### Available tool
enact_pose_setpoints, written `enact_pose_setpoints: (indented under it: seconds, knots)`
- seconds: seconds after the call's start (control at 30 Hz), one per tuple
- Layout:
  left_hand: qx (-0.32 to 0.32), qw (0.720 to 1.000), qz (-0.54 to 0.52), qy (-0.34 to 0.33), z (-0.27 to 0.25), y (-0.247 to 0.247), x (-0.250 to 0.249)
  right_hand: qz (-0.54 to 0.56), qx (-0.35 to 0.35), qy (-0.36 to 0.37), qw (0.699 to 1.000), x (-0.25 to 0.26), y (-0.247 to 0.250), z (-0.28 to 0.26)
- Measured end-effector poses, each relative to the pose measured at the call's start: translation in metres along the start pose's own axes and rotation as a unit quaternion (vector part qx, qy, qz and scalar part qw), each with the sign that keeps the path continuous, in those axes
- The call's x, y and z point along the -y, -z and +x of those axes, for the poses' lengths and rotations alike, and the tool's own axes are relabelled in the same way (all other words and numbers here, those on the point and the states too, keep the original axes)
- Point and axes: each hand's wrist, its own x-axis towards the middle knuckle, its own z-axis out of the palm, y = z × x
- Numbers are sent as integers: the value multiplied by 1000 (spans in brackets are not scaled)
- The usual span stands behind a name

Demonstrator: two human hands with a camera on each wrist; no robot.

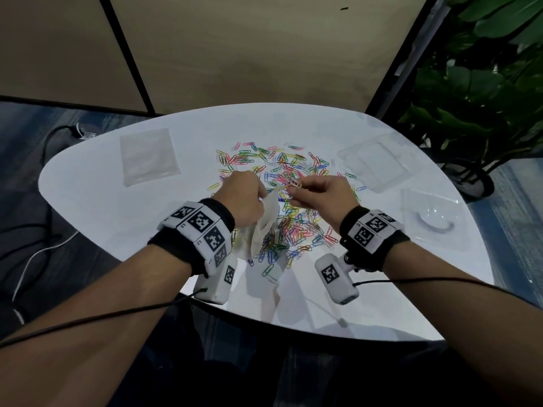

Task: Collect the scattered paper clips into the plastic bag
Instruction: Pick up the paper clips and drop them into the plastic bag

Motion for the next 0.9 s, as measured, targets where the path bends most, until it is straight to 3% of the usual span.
enact_pose_setpoints:
  seconds: [0.1, 0.17, 0.27, 0.4, 0.53, 0.57, 0.63, 0.7, 0.77, 0.83, 0.9]
  knots:
    - [-3, 1000, -12, -12, 0, 0, -1, -19, 30, 35, 999, 2, -10, 0]
    - [-1, 1000, -14, -22, 0, 0, -3, -120, 44, 43, 991, -4, -14, 2]
    - [1, 1000, -20, -17, 0, -3, -5, -281, 50, 73, 956, -14, -18, 0]
    - [-1, 999, -30, -11, 4, -5, -3, -251, 79, 66, 962, -19, -23, -3]
    - [9, 999, -48, -6, 7, -6, -1, -329, 114, 49, 936, -17, -24, -4]
    - [10, 999, -52, -10, 7, -5, -1, -302, 109, 33, 946, -17, -24, -2]
    - [4, 998, -60, -19, 8, -1, 0, -134, 105, -47, 984, -14, -26, -2]
    - [6, 997, -74, -20, 9, 4, 2, 41, 122, -146, 981, -12, -31, -2]
    - [22, 997, -69, -24, 8, 5, 4, 95, 133, -201, 966, -14, -33, 0]
    - [31, 998, -58, -20, 6, 4, 5, 32, 141, -222, 964, -16, -35, 3]
    - [28, 998, -54, -6, 3, 2, 5, -208, 138, -165, 954, -14, -36, 5]
